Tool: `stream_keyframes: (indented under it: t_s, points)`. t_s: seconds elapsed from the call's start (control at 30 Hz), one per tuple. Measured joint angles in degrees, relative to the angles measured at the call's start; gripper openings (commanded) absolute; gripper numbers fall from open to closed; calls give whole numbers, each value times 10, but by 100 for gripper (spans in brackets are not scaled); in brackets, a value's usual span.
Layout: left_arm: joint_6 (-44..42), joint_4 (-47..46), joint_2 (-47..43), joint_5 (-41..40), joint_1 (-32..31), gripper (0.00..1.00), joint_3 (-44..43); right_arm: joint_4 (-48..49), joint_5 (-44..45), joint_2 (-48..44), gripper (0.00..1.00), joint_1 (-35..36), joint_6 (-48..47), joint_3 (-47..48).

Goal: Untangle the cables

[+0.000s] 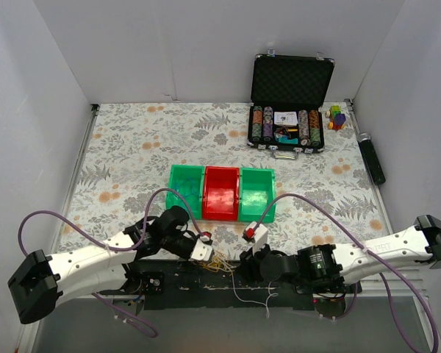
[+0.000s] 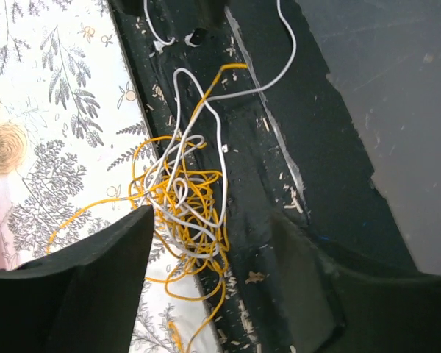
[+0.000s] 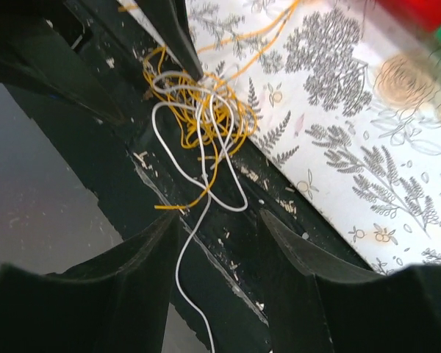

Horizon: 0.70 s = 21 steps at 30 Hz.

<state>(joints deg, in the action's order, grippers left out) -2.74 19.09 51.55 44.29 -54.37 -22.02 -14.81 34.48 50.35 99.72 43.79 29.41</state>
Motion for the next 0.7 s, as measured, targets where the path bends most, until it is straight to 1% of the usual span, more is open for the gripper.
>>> stream_keyframes:
  t_s: [0.1, 0.13, 0.2, 0.23, 0.37, 0.4, 0.57, 0.7]
  points:
    - [12, -18, 9, -2, -3, 71, 0, 17, -17, 1, 59, 0, 12, -24]
    - [14, -25, 12, -2, -3, 71, 0, 24, -22, 3, 59, 0, 15, -31]
    - [17, -38, 20, -3, -5, 66, 0, 37, -32, 12, 60, 0, 19, -40]
    - [17, -46, 24, -4, -6, 63, 1, 42, -37, 18, 60, 0, 20, -43]
    - [17, -73, 41, -10, -10, 41, 10, 65, -56, 44, 58, 0, 20, -49]
    - [16, -78, 45, -13, -12, 37, 12, 70, -61, 50, 57, 0, 19, -49]
    - [15, -97, 56, -26, -15, 33, 17, 106, -87, 86, 56, -1, 8, -49]
    - [17, -104, 56, -40, -16, 22, 17, 125, -116, 131, 55, -6, -6, -49]
